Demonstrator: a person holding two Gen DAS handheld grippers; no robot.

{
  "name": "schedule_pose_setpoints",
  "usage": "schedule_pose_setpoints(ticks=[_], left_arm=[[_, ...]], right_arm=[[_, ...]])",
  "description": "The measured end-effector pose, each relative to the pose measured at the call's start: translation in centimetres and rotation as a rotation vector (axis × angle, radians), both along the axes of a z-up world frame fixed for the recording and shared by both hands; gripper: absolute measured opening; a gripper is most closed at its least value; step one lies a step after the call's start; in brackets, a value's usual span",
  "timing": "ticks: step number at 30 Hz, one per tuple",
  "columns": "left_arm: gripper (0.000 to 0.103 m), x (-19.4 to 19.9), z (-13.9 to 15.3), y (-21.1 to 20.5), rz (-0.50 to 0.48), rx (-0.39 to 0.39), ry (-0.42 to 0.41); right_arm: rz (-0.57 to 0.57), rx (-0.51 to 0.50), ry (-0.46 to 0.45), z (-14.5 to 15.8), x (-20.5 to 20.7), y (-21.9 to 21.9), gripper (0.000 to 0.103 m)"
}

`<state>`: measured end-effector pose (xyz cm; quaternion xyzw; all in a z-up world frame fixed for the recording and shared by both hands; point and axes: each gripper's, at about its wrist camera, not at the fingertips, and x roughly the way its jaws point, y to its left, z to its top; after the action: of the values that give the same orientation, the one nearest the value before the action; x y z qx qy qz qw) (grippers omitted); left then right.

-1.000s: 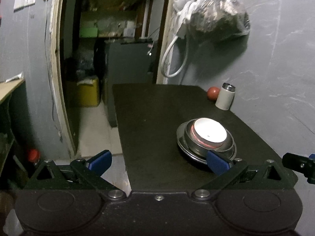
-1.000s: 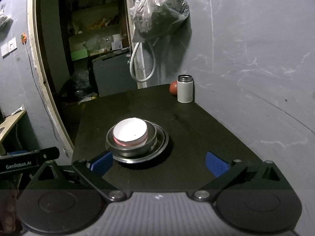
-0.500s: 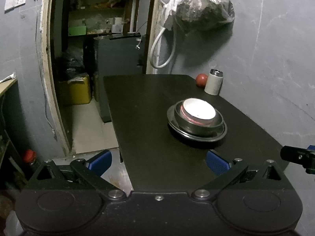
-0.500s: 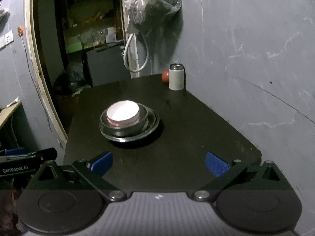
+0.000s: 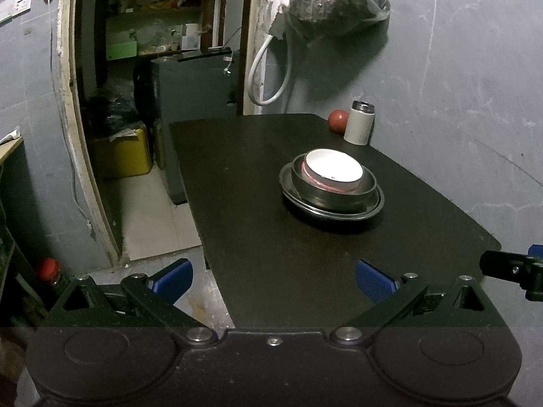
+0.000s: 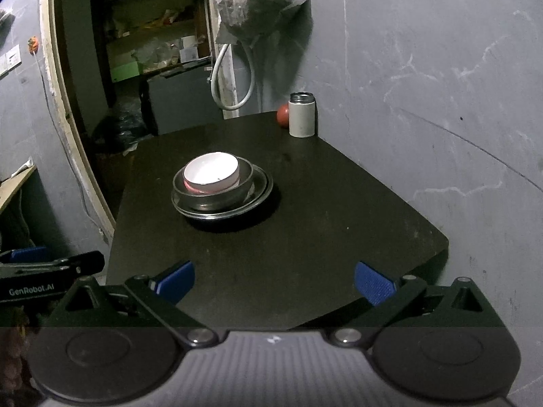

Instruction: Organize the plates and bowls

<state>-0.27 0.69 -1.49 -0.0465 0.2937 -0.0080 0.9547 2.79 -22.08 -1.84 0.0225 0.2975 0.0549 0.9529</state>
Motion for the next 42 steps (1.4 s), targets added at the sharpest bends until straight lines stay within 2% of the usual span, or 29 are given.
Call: schedule_pose_setpoints(ticks=[42], left_arm=[[0.102,-0.05,-0.31,-0.22,-0.014,0.009,0.01]], right_arm=[[0.003,-0.007,0.019,-0.12,-0.11,-0.02,0.103]])
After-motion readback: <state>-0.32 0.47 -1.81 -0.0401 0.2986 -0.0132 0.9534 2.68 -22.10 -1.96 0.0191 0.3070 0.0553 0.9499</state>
